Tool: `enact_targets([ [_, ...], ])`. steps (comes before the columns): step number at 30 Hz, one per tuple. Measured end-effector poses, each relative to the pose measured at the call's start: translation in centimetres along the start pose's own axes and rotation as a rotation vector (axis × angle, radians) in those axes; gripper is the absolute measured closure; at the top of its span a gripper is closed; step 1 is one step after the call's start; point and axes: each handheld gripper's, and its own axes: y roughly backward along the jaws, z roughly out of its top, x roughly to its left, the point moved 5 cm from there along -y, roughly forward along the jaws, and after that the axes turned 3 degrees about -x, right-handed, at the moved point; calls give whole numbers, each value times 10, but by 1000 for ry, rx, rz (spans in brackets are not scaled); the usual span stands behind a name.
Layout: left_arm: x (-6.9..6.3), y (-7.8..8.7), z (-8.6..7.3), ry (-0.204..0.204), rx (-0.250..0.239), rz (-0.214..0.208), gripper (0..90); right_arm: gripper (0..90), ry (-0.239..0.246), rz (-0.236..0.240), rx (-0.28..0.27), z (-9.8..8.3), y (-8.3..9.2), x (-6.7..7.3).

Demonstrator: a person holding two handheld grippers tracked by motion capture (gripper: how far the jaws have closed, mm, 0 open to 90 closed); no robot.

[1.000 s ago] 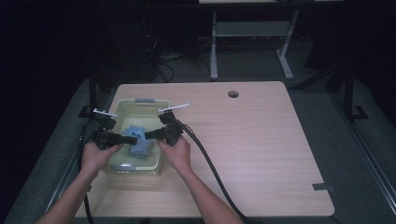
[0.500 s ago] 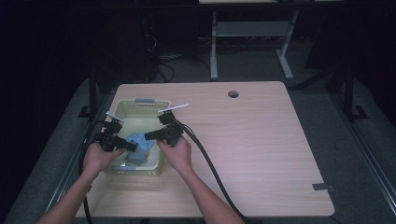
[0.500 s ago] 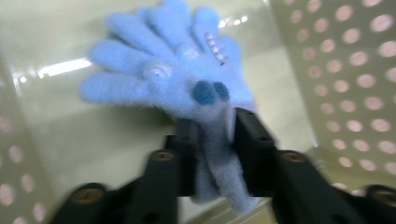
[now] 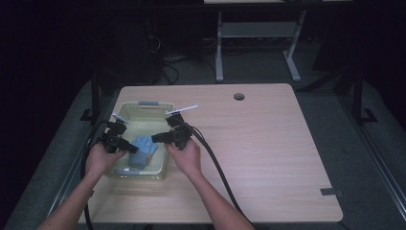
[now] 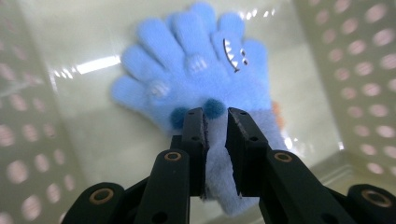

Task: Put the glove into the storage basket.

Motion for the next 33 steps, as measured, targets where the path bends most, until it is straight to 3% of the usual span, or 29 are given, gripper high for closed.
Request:
enact_targets([
  [2, -1, -6, 0, -1, 38, -1, 757, 730, 9, 5, -6, 0, 2, -1],
  [4, 0, -5, 1, -1, 30, -3, 742, 725, 5, 9, -5, 0, 4, -2],
  [6, 0, 2, 4, 17, -25, -14, 712, 712, 18, 8, -11, 1, 7, -3],
  [10, -1, 9, 6, 43, -76, -40, 668, 698, 27, 5, -18, 2, 14, -5],
  [14, -7, 21, 10, 47, -153, -86, 628, 682, 30, 0, -28, 3, 23, -5],
  [33, -23, 40, 19, 56, -265, -169, 490, 582, 12, 15, -48, 7, 50, -18],
])
